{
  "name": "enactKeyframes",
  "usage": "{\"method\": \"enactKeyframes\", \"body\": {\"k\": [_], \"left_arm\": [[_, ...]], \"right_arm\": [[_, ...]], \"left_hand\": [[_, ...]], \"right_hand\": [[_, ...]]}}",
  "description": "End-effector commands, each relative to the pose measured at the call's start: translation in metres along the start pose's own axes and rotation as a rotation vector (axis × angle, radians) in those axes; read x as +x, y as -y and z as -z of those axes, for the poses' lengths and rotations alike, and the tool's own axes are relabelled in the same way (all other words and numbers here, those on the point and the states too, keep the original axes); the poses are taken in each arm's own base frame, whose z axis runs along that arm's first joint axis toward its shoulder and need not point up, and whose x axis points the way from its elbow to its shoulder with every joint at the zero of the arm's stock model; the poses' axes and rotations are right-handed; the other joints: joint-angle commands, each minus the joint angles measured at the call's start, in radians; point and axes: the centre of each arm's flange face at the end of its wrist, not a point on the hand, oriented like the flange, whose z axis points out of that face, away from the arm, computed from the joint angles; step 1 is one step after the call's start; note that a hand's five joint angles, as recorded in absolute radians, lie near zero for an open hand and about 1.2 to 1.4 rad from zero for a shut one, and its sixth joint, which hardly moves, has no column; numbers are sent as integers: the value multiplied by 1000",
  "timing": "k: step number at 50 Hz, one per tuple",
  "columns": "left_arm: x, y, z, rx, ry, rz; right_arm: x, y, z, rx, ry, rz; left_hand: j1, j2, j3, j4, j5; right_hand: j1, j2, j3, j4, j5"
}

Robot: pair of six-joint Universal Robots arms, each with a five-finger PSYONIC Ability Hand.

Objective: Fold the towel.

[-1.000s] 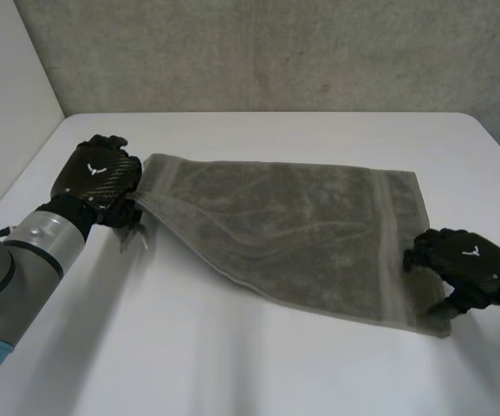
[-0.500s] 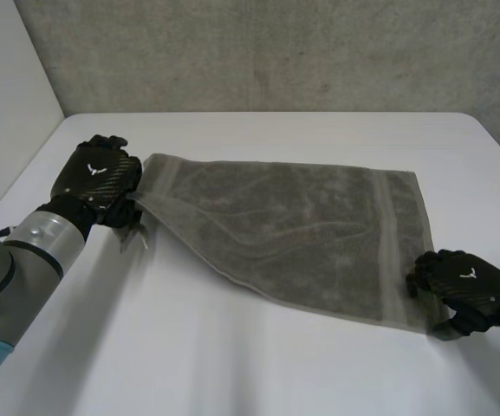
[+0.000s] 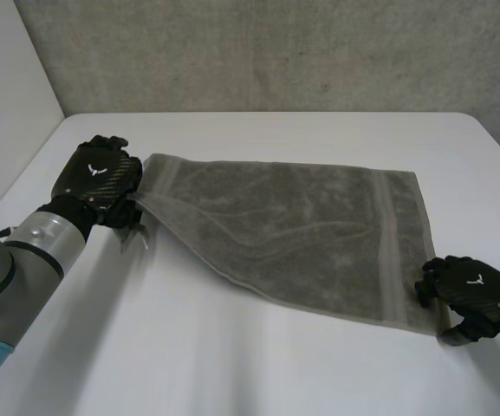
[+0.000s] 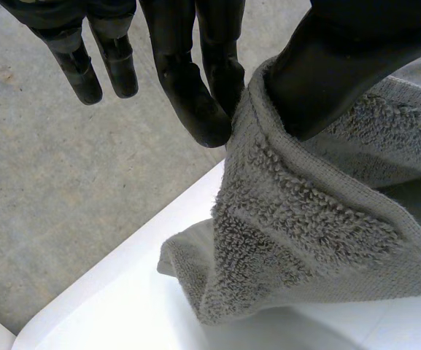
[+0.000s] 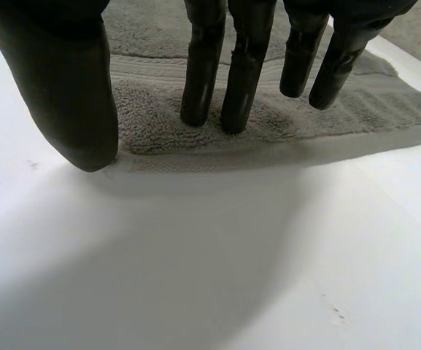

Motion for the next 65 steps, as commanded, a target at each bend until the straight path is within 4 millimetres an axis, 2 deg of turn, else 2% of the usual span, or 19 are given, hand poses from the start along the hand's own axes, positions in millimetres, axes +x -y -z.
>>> {"method": "enactKeyframes", "body": {"k": [1, 2, 3, 5, 25, 26, 27, 31, 33, 65], "left_arm": [[0, 0, 0, 0, 1, 0], [0, 0, 0, 0, 1, 0], [0, 0, 0, 0, 1, 0], [0, 0, 0, 0, 1, 0], [0, 0, 0, 0, 0, 0], [0, 0, 0, 0, 0, 0], [0, 0, 0, 0, 0, 0], [0, 0, 0, 0, 0, 0], [0, 0, 0, 0, 1, 0], [-1, 0, 0, -1, 3, 0]], "right_arm": [[-2, -1, -1, -1, 9, -6], [-2, -1, -1, 0, 8, -5], [-2, -1, -1, 0, 8, -5], [-1, -1, -1, 0, 7, -7], [5, 2, -1, 7, -8, -15], [6, 3, -1, 8, -10, -14], [5, 4, 0, 8, -12, -11], [6, 5, 2, 9, -16, -10], [6, 6, 4, 6, -15, -20], [3, -2, 1, -5, -4, -33]], "left_hand": [[85, 47, -50, -56, 62], [85, 47, -50, -56, 62], [85, 47, -50, -56, 62], [85, 47, -50, -56, 62], [85, 47, -50, -56, 62], [85, 47, -50, -56, 62], [85, 47, -50, -56, 62], [85, 47, -50, -56, 62], [85, 47, -50, -56, 62], [85, 47, -50, -56, 62]], "right_hand": [[202, 206, -35, -58, 200], [333, 337, -35, -58, 331], [334, 338, -35, -58, 332], [612, 616, -35, -58, 610], [624, 628, -35, -58, 622], [544, 548, -35, -58, 542], [322, 326, -35, -58, 320], [252, 256, -35, -58, 250], [118, 122, -35, -58, 116], [41, 45, -35, -58, 39]]}}
